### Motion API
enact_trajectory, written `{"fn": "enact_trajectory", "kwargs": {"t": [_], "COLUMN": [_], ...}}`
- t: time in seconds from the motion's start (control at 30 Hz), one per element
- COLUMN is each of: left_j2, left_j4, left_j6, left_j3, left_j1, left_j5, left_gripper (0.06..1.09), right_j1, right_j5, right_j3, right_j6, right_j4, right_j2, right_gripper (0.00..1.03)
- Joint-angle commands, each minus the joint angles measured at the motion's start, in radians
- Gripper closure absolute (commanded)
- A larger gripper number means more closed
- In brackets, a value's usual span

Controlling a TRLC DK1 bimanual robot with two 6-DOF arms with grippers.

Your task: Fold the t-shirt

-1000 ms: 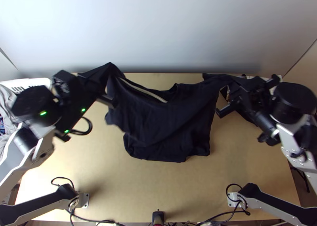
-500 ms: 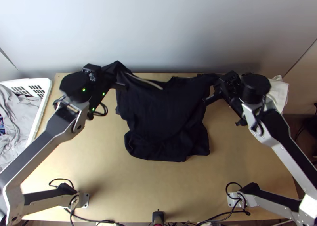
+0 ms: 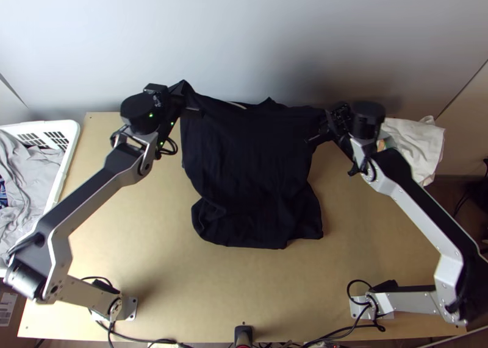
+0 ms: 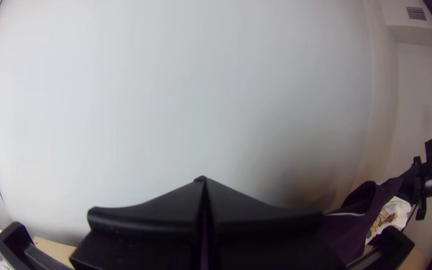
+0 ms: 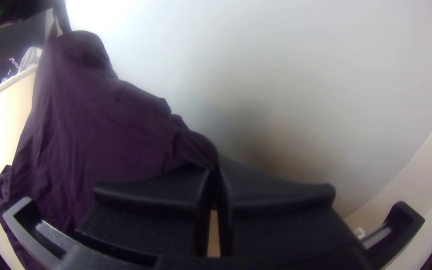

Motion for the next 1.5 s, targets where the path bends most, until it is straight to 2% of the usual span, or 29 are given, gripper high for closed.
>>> {"fn": "enact_trajectory", "kwargs": {"t": [0.0,0.13,0.2,0.33,0.47,0.53,0.63,0.77,1.03,1.23,1.47], "left_j2": [0.100,0.160,0.194,0.237,0.209,0.161,0.060,-0.089,-0.256,-0.251,-0.104], "left_j4": [0.058,0.075,0.081,0.080,0.014,-0.051,-0.144,-0.252,-0.394,-0.443,-0.437], "left_j6": [-0.006,-0.016,-0.016,-0.021,-0.022,-0.025,-0.036,-0.036,-0.039,-0.032,-0.022], "left_j3": [0.027,0.030,0.038,0.043,0.043,0.043,0.021,-0.029,-0.140,-0.197,-0.163], "left_j1": [0.012,0.018,0.018,0.018,0.021,0.022,0.010,-0.038,-0.232,-0.444,-0.533], "left_j5": [0.000,0.000,0.000,-0.010,-0.016,-0.014,0.004,0.073,0.096,0.113,0.164], "left_gripper": [1.05,1.04,1.00,0.66,0.25,0.13,0.11,0.11,0.12,0.12,0.12], "right_j1": [-0.011,-0.010,-0.010,-0.002,-0.001,-0.001,-0.001,0.003,0.003,0.006,0.013], "right_j5": [-0.002,-0.002,-0.002,-0.002,-0.002,-0.002,-0.002,-0.003,-0.011,-0.017,-0.026], "right_j3": [-0.002,-0.016,-0.017,-0.016,-0.016,-0.008,0.009,0.027,0.044,0.038,0.043], "right_j6": [0.007,0.007,0.020,0.027,0.029,0.033,0.046,0.046,0.060,0.055,0.070], "right_j4": [0.041,0.066,0.075,0.087,0.118,0.125,0.125,0.125,0.121,0.101,0.081], "right_j2": [0.098,0.133,0.154,0.194,0.234,0.248,0.266,0.285,0.296,0.268,0.242], "right_gripper": [1.00,1.00,1.00,1.00,1.00,1.00,1.00,1.00,1.00,1.00,1.00]}}
